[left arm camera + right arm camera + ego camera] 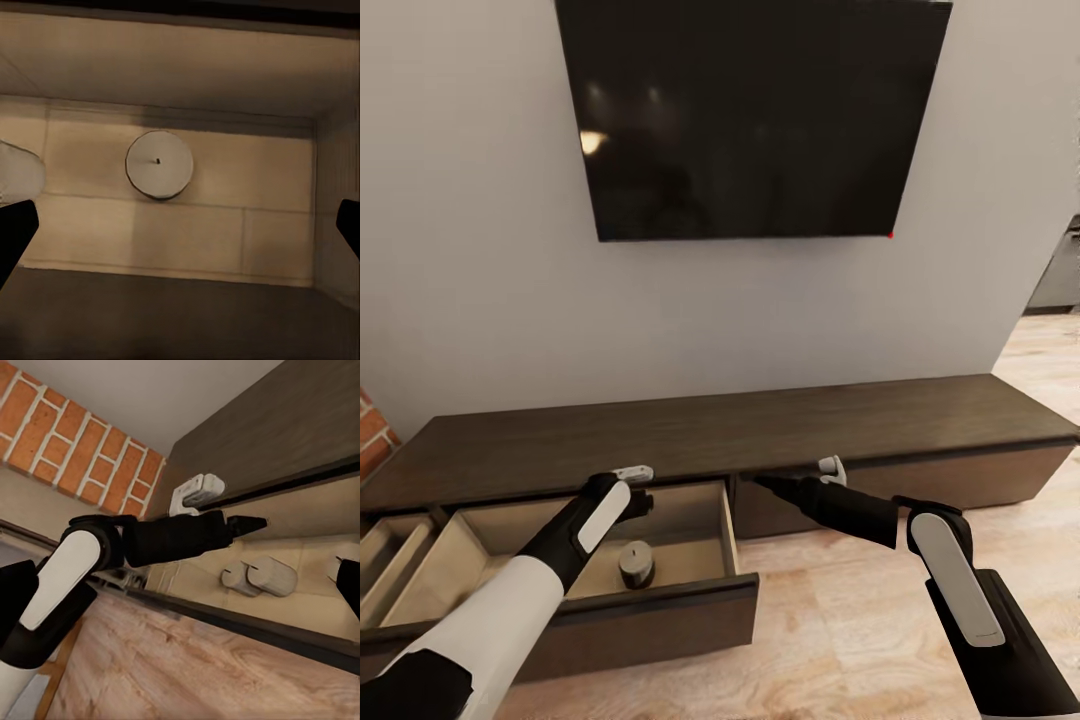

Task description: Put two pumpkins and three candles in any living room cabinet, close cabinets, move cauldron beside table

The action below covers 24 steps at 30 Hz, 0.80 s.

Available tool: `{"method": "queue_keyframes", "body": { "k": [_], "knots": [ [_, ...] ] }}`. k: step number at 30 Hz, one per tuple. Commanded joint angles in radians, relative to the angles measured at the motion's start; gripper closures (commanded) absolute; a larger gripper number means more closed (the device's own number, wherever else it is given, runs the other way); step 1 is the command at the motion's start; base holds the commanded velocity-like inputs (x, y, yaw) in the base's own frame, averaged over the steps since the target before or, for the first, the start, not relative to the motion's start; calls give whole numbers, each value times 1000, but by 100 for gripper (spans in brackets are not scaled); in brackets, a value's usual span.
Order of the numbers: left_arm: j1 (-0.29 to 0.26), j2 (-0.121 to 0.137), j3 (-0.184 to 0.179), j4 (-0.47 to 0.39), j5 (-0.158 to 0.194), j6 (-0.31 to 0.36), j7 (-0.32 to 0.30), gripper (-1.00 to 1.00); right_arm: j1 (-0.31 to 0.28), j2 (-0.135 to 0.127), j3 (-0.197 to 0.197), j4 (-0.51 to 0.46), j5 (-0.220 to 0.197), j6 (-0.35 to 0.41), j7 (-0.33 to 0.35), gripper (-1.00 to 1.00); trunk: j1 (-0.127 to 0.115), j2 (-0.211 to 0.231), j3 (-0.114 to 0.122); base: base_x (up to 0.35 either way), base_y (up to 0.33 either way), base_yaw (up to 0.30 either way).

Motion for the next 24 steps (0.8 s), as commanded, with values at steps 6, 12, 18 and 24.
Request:
{"method": "queue_keyframes", "body": {
  "k": [6, 12, 18, 24],
  "knots": [
    [0, 0, -4, -30, 11, 5, 47, -100, -1, -2, 0, 1, 11, 2, 10, -100, -24, 42, 18, -190, 0, 0],
    [0, 1, -3, -66, 10, 6, 62, -100, -1, -2, 0, 1, 11, 2, 10, -100, -47, 84, 37, -142, 0, 0],
    [0, 1, -3, -97, 10, 6, 65, -100, -1, -1, 0, 0, 12, 2, 10, -100, -70, 126, 56, -30, 0, 0],
    [0, 1, -3, -102, 10, 6, 66, -100, -1, -2, -1, 0, 11, 2, 10, -100, -93, 168, 74, -134, 0, 0]
  ]
}}
